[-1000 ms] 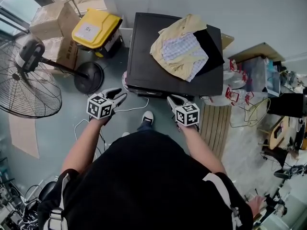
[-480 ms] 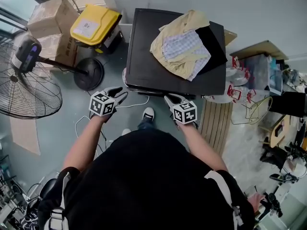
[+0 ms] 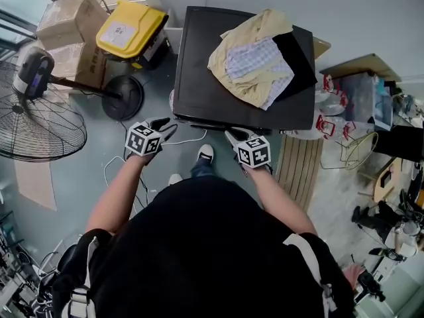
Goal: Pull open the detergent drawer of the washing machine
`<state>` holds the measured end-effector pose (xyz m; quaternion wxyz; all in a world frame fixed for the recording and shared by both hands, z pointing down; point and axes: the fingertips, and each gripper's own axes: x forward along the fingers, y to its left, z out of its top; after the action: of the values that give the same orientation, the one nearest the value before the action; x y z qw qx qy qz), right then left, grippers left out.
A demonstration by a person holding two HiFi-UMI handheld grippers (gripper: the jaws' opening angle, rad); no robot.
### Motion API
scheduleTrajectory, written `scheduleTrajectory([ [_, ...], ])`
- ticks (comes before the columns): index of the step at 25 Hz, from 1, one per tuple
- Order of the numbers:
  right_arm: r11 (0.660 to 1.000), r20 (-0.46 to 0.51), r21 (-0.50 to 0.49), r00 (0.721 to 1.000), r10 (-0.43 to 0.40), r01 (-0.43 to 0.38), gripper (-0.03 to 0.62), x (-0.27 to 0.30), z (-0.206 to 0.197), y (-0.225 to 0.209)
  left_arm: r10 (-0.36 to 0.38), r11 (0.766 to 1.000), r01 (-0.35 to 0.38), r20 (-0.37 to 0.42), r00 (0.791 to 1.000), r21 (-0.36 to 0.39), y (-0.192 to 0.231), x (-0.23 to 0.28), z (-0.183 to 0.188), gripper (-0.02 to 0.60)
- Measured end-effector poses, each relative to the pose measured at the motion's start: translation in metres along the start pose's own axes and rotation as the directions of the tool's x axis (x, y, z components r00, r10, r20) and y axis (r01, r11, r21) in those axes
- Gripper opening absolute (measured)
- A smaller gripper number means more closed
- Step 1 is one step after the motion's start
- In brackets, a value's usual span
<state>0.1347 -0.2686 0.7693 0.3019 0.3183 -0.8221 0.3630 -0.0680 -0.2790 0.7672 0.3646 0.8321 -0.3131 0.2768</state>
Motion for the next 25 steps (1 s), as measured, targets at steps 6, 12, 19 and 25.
scheduleTrajectory([
  [6,1.0,-0.013,0.0,1.0,0.006,-0.006,0.066,0.006,-0.003,-0.002,0.005,1.0,-0.004,-0.023,1.0,0.013,0.004,0.01,-0.004,0.161],
  [12,1.0,-0.024,0.0,1.0,0.014,-0.014,0.072,0.011,-0.006,-0.005,-0.003,0.999,0.004,-0.042,0.999,0.033,0.004,0.021,-0.002,0.16],
  [19,1.0,-0.031,-0.01,0.999,0.029,-0.029,0.074,0.019,-0.008,-0.002,0.003,0.999,-0.001,-0.052,0.999,0.035,0.004,0.028,-0.003,0.16],
  [25,0.999,-0.027,-0.015,0.999,0.033,-0.033,0.074,0.022,-0.007,-0.003,0.007,0.999,-0.004,-0.068,0.998,0.05,0.006,0.032,-0.005,0.158],
])
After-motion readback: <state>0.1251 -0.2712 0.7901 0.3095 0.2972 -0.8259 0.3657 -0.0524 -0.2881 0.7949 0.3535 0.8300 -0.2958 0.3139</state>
